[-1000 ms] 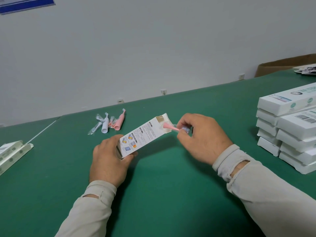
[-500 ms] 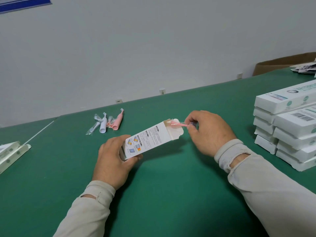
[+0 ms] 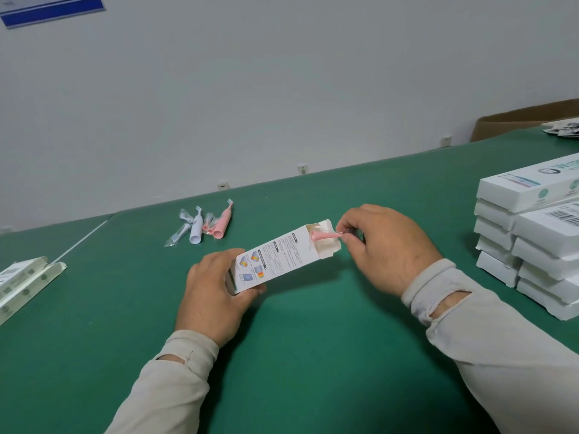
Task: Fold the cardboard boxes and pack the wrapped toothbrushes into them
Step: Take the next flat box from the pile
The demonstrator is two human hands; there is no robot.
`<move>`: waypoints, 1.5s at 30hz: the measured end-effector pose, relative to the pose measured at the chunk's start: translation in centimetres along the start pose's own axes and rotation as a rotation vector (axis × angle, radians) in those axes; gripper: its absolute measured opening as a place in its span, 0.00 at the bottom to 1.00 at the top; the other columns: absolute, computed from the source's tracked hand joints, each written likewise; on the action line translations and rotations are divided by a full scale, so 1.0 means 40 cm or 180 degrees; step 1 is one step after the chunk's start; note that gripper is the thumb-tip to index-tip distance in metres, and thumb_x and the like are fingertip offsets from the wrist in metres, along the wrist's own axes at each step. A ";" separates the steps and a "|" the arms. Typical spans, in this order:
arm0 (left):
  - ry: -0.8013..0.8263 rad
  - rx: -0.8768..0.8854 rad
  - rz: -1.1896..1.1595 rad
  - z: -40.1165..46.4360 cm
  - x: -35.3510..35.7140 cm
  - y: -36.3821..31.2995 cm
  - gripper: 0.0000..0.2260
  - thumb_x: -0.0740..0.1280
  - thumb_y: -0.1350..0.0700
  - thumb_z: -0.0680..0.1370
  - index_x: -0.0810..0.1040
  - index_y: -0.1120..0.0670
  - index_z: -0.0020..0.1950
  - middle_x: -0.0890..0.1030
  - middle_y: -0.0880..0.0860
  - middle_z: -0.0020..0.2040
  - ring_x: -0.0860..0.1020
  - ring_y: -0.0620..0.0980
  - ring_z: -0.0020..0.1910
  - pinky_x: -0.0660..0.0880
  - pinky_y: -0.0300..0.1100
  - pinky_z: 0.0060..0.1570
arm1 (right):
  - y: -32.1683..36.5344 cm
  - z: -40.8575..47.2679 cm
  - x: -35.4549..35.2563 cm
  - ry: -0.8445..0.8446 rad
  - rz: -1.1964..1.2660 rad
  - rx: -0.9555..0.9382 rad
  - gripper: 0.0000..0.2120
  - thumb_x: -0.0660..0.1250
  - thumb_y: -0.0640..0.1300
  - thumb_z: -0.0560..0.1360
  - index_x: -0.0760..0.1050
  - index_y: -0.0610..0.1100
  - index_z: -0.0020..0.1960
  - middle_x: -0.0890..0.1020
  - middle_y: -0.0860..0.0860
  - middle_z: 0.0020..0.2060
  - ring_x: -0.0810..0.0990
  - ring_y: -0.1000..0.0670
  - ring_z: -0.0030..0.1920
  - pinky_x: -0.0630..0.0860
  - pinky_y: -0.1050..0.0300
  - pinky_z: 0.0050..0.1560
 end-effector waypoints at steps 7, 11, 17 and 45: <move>0.0014 0.0007 0.0018 -0.003 0.000 -0.002 0.22 0.79 0.52 0.68 0.78 0.42 0.59 0.77 0.44 0.54 0.70 0.49 0.56 0.60 0.34 0.53 | -0.009 0.005 -0.003 -0.0022 -0.0217 0.0116 0.07 0.61 0.45 0.80 0.77 0.51 0.51 0.76 0.53 0.44 0.74 0.48 0.49 0.72 0.53 0.48; -0.0038 -0.0054 0.0010 -0.003 -0.004 0.002 0.22 0.79 0.51 0.68 0.78 0.44 0.60 0.77 0.44 0.54 0.70 0.49 0.56 0.61 0.36 0.54 | -0.012 0.005 0.000 0.0056 -0.0284 0.0177 0.07 0.61 0.45 0.80 0.77 0.51 0.51 0.76 0.53 0.45 0.75 0.47 0.49 0.73 0.53 0.49; 0.0011 -0.0034 0.0044 -0.002 0.000 -0.001 0.23 0.79 0.51 0.68 0.78 0.43 0.61 0.76 0.43 0.54 0.70 0.48 0.56 0.60 0.35 0.53 | 0.001 -0.002 0.012 -0.0040 0.0217 0.0164 0.07 0.64 0.46 0.79 0.81 0.49 0.52 0.72 0.54 0.49 0.77 0.47 0.46 0.76 0.52 0.50; -0.0025 -0.0087 0.0080 0.004 -0.004 0.006 0.21 0.78 0.50 0.68 0.78 0.43 0.59 0.78 0.44 0.53 0.72 0.51 0.55 0.66 0.41 0.54 | 0.027 -0.020 0.076 0.0564 0.3242 0.1065 0.07 0.70 0.44 0.75 0.81 0.44 0.39 0.86 0.48 0.50 0.79 0.50 0.28 0.68 0.61 0.28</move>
Point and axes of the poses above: each hand's wrist, its own z-axis towards the middle knuckle, its own x-axis out of the palm, y = z × x, the point moved 4 cm from there along z, towards the middle knuckle
